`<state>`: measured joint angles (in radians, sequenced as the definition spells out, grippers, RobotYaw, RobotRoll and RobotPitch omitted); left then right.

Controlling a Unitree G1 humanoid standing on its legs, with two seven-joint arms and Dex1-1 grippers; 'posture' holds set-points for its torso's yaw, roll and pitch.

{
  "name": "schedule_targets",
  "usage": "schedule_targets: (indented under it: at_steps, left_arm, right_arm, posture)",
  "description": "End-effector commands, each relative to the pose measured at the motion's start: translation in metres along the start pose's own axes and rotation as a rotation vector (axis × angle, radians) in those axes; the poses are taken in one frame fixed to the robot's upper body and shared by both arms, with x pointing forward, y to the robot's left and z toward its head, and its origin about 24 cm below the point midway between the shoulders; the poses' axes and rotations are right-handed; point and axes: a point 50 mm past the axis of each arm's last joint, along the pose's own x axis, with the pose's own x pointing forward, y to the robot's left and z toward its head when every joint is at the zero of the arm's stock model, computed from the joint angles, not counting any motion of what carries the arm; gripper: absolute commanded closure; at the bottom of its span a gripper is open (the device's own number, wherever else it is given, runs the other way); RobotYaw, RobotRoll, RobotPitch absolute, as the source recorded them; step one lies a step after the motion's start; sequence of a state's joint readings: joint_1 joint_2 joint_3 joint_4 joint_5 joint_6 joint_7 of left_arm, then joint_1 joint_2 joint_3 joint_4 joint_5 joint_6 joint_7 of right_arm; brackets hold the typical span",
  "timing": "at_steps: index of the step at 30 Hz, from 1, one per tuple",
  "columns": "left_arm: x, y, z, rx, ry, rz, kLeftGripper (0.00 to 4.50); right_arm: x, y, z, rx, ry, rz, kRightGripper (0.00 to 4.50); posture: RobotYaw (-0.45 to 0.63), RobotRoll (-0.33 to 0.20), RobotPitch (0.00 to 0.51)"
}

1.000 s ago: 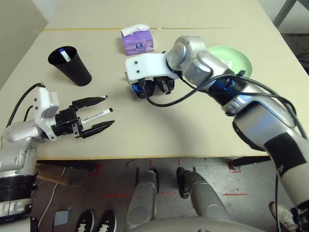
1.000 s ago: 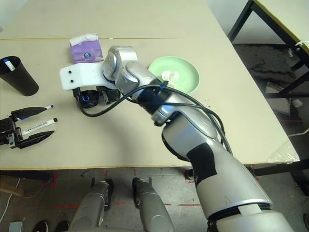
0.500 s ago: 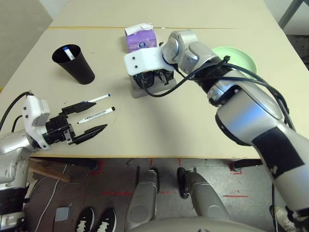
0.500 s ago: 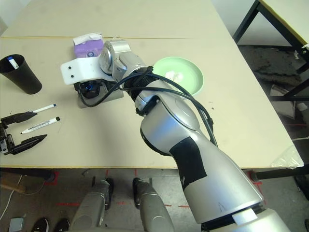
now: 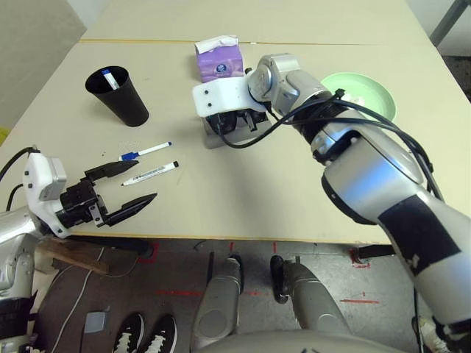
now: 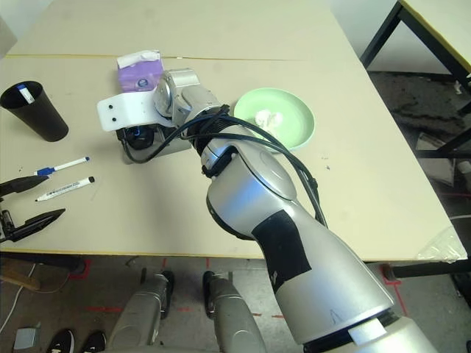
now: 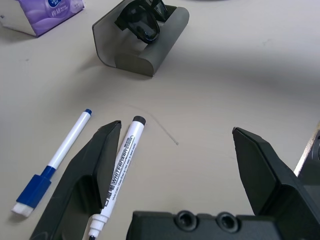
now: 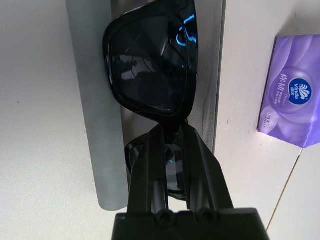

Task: Organize and tidy the items on the table.

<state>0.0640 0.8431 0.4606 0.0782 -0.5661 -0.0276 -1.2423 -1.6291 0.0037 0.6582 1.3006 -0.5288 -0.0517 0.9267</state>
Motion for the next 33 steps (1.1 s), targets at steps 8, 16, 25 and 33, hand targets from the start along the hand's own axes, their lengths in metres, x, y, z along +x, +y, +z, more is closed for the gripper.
schedule_targets:
  at_steps: [8,16,25,33]
  left_arm:
    - [-0.006,-0.008,0.003,0.000,-0.017,0.013,0.00]
    - [-0.008,-0.009,0.004,0.002,-0.015,0.023,0.00]
    - [-0.006,-0.005,0.006,0.014,-0.023,0.027,0.00]
    - [0.001,-0.002,0.004,0.014,-0.032,0.016,0.00]
  right_arm:
    - [0.009,0.006,0.003,0.034,-0.005,-0.003,4.36]
    - [0.012,0.011,-0.005,0.078,0.024,0.005,4.36]
    - [0.015,0.021,-0.014,0.107,0.043,0.095,4.37]
    - [0.012,0.019,-0.017,0.117,0.051,0.107,4.37]
  posture:
    - [0.26,0.000,0.283]
    - [0.27,0.000,0.283]
    - [0.25,0.000,0.280]
    - [0.23,0.000,0.275]
